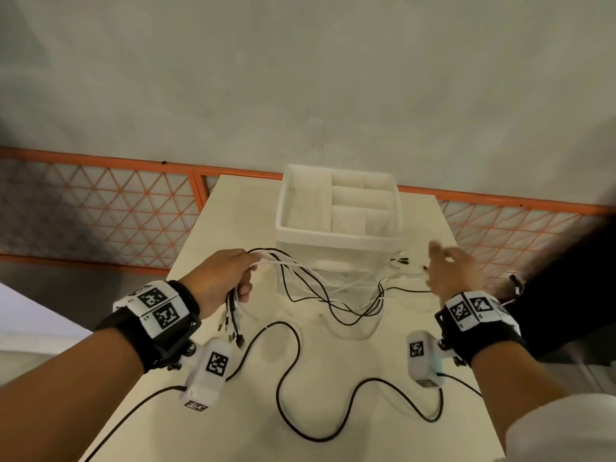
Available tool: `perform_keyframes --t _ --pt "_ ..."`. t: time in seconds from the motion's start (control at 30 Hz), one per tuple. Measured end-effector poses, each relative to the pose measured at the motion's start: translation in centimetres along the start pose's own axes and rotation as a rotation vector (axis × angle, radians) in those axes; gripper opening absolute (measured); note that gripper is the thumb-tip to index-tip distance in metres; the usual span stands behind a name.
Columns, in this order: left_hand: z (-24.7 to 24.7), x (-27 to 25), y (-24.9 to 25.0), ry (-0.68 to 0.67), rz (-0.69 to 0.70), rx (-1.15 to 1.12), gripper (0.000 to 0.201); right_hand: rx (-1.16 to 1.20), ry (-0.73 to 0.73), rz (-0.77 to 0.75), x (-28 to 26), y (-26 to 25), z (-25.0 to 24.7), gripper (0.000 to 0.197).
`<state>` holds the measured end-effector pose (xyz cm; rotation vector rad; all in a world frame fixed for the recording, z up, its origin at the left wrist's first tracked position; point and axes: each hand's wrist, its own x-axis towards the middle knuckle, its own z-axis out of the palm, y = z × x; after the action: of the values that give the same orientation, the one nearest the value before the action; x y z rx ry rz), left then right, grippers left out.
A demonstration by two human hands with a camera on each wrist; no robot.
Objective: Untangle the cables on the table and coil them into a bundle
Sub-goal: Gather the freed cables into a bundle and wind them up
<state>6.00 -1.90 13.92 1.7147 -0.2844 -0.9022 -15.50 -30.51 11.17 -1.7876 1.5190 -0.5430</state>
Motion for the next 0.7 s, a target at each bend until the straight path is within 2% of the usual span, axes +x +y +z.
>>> perform_keyframes --t 0.17,0.23,0.3,0.4,0.57,0.67,0.7 --pt "0.6 -0.2 -0.1 -0.053 -0.012 0.149 0.059 0.406 0.038 -0.294 -1.1 -7.8 -3.6 0.027" --pt "0.9 -0.3 -0.1 -0.060 0.016 0.178 0.064 0.517 0.027 -0.384 -1.2 -9.8 -4.5 0.018" --pt "1.1 -0.4 -0.2 -0.056 0.049 0.166 0.062 0.601 -0.004 -0.445 -1.5 -10.7 -5.2 0.018" --pt "1.0 -0.3 -0.5 -0.010 0.070 0.144 0.056 0.635 -0.041 -0.500 -1.8 -10.2 -5.2 0.019" --pt "0.2 0.4 -1.9 0.163 0.033 0.158 0.053 0.636 -0.060 -0.554 -2.0 -8.3 -4.5 0.024" --pt "0.3 0.6 -2.4 0.180 0.016 0.174 0.053 0.451 -0.045 -0.522 -1.3 -7.7 -3.7 0.008" --pt "0.5 0.6 -2.5 0.171 0.019 0.165 0.052 0.332 -0.078 -0.466 -0.8 -7.1 -3.4 0.011"
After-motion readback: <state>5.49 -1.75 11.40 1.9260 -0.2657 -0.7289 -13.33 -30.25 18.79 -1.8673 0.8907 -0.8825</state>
